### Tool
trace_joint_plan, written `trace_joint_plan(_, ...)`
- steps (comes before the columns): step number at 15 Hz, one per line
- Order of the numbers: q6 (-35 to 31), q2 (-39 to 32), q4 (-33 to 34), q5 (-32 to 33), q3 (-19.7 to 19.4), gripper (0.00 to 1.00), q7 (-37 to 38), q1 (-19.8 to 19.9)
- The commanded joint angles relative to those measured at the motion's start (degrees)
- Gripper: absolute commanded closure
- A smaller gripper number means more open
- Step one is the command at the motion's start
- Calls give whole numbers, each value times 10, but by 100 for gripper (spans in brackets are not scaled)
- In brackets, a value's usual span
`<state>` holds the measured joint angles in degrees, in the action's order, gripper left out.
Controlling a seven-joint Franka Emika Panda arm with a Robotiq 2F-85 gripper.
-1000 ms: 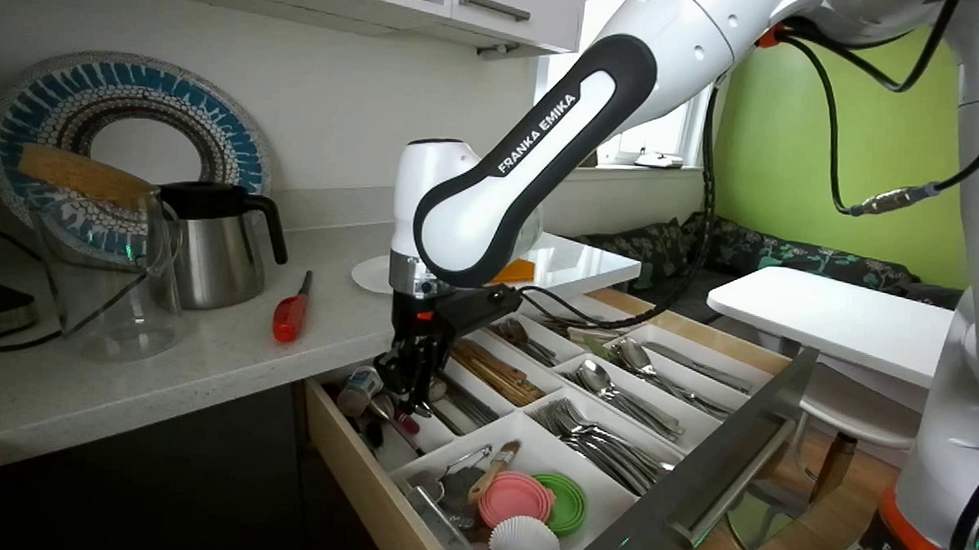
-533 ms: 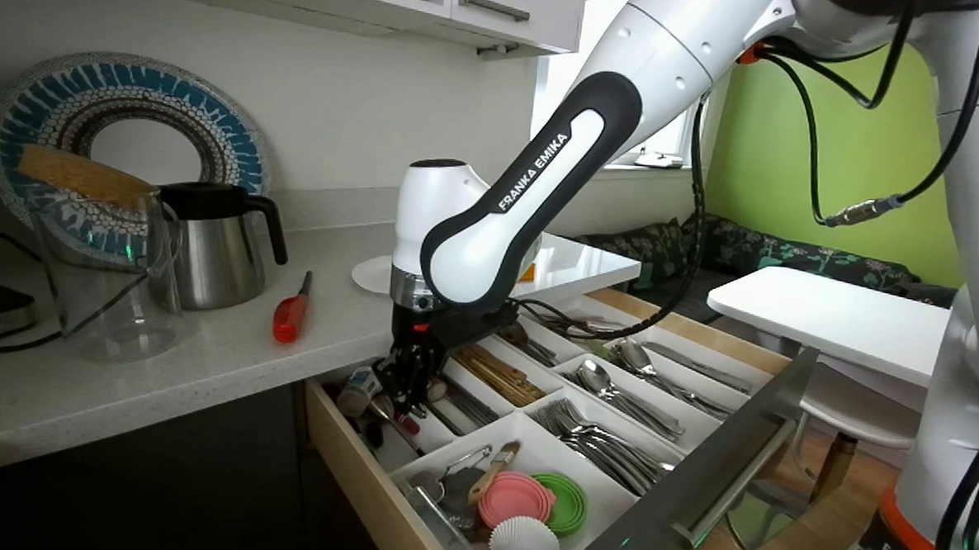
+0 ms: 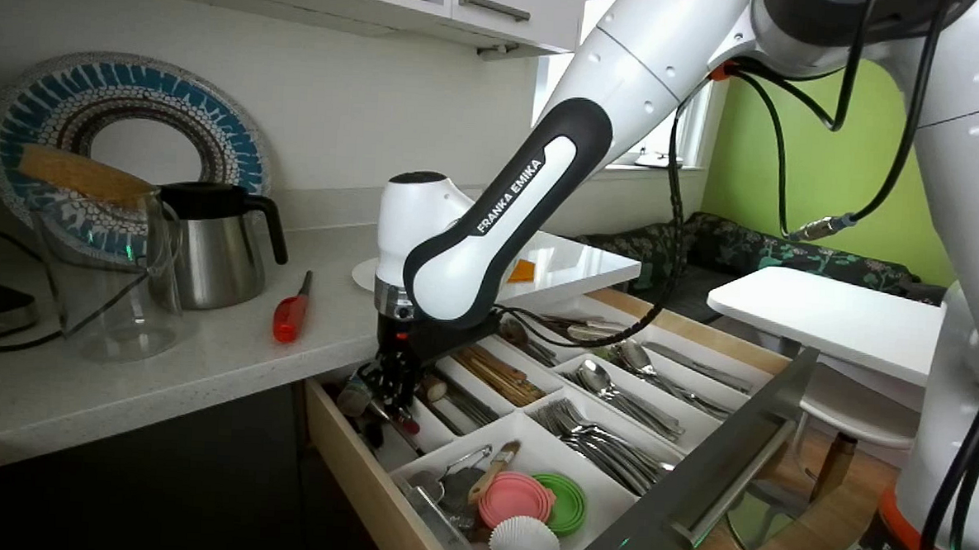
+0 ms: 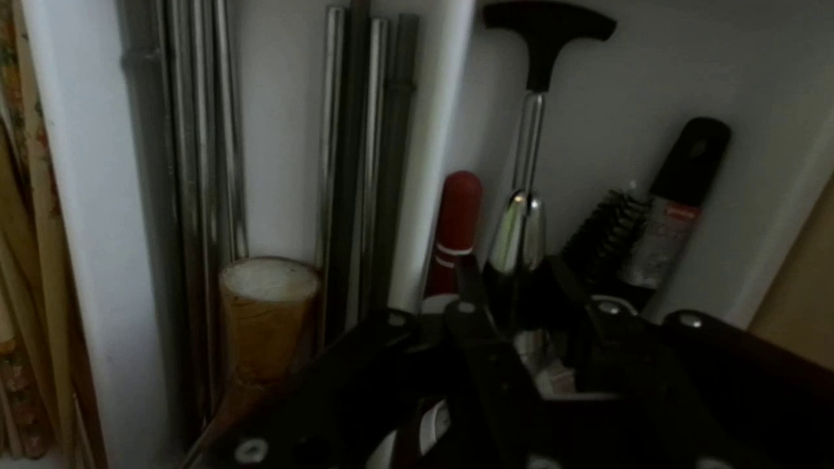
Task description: Remove the silver object from the white plate and put it in the drawer on the left
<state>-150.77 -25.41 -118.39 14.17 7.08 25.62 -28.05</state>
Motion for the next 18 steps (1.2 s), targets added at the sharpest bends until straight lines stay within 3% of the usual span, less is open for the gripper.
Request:
trace_joint_plan(1,13,-23,25,13,-17,93,20,-21)
trace_joint_plan(3,13,-23,29,11,-19,93,16,-24)
trace_joint_plan(5,16,-19,31,12,-21,47,16,-27)
trace_joint_plan(11,34,19,37,30,-23,2,14,-37)
trace_joint_plan(18,146,74,18,-66,61,0,-92,14)
